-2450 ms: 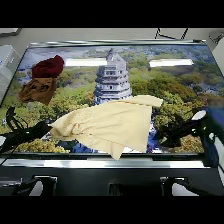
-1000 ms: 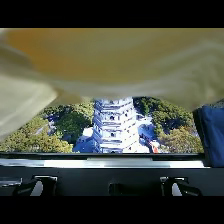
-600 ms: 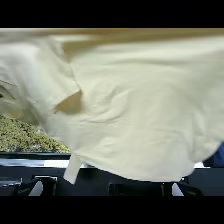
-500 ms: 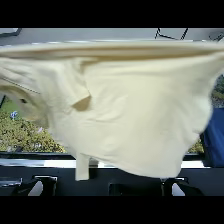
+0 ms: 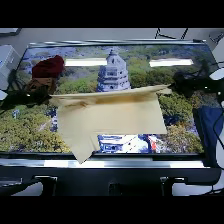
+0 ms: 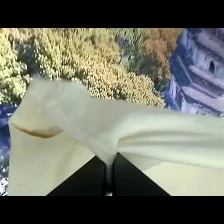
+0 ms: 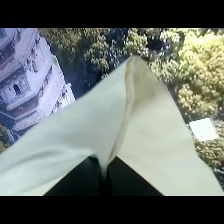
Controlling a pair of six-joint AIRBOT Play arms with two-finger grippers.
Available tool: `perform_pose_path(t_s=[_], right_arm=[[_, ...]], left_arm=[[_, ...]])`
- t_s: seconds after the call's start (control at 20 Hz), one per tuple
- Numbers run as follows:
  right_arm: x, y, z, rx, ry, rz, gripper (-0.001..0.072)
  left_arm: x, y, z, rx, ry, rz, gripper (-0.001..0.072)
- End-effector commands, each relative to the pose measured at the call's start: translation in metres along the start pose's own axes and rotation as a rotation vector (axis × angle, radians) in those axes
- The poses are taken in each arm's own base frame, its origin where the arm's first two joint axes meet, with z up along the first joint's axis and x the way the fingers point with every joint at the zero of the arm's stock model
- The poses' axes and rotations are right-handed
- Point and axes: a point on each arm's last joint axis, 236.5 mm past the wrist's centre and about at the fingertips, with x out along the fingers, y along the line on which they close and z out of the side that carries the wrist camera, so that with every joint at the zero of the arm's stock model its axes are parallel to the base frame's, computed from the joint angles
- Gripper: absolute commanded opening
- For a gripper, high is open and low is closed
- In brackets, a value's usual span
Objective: Fold the clothes and pants, and hang the long-sleeved shirts on hangers.
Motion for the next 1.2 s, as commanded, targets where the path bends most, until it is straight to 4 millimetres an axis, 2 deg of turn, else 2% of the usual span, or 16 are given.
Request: perform_pose_path(t_s=[0.0, 0.05, 0.1, 0.15, 0.2, 0.25, 0.3, 0.4, 0.5, 0.6, 0.7, 0.9, 0.95, 1.0, 1.1, 1.15], right_arm=[[0.044, -0.006, -0.030, 0.023, 0.142, 0.008, 0.0057], [0.039, -0.010, -0.022, 0.018, 0.121, -0.004, 0.0147], [0.026, -0.018, -0.011, 0.015, 0.101, -0.015, 0.0311], [0.006, -0.030, 0.000, -0.005, 0.086, -0.029, 0.0438], [-0.015, -0.050, 0.006, -0.013, 0.085, -0.066, 0.0466], [-0.038, -0.082, 0.006, 0.014, 0.097, -0.135, 0.0490], [-0.057, -0.113, 0.001, 0.049, 0.128, -0.205, 0.0497], [-0.086, -0.165, -0.026, 0.128, 0.242, -0.315, 0.0497], [-0.097, -0.187, -0.055, 0.178, 0.350, -0.332, 0.0497], [-0.094, -0.188, -0.076, 0.176, 0.412, -0.321, 0.0497], [-0.086, -0.183, -0.085, 0.179, 0.435, -0.296, 0.0497], [-0.081, -0.178, -0.085, 0.188, 0.427, -0.264, 0.0497], [-0.081, -0.178, -0.084, 0.187, 0.425, -0.265, 0.0497], [-0.081, -0.178, -0.084, 0.187, 0.424, -0.266, 0.0497], [-0.079, -0.182, -0.089, 0.193, 0.436, -0.276, 0.0497], [-0.075, -0.184, -0.097, 0.201, 0.457, -0.267, 0.0499]], left_arm=[[0.049, 0.004, -0.045, -0.023, 0.176, 0.003, 0.0047], [0.048, 0.006, -0.046, -0.022, 0.183, 0.007, 0.0147], [0.039, 0.015, -0.046, -0.016, 0.203, 0.028, 0.0317], [0.027, 0.031, -0.047, -0.008, 0.241, 0.068, 0.0452], [0.009, 0.056, -0.051, 0.000, 0.300, 0.129, 0.0492], [-0.007, 0.081, -0.062, 0.005, 0.371, 0.183, 0.0492], [-0.024, 0.104, -0.080, -0.018, 0.460, 0.225, 0.0491], [-0.036, 0.128, -0.114, -0.114, 0.566, 0.228, 0.0490], [-0.023, 0.127, -0.149, -0.181, 0.615, 0.146, 0.0490], [0.002, 0.112, -0.175, -0.229, 0.599, 0.031, 0.0490], [0.022, 0.091, -0.182, -0.262, 0.545, -0.080, 0.0490], [0.037, 0.068, -0.189, -0.243, 0.543, -0.132, 0.0488], [0.041, 0.065, -0.192, -0.240, 0.550, -0.126, 0.0486], [0.044, 0.063, -0.196, -0.241, 0.564, -0.121, 0.0409], [0.046, 0.060, -0.203, -0.235, 0.589, -0.122, 0.0048], [0.046, 0.059, -0.203, -0.229, 0.590, -0.124, 0.0023]])
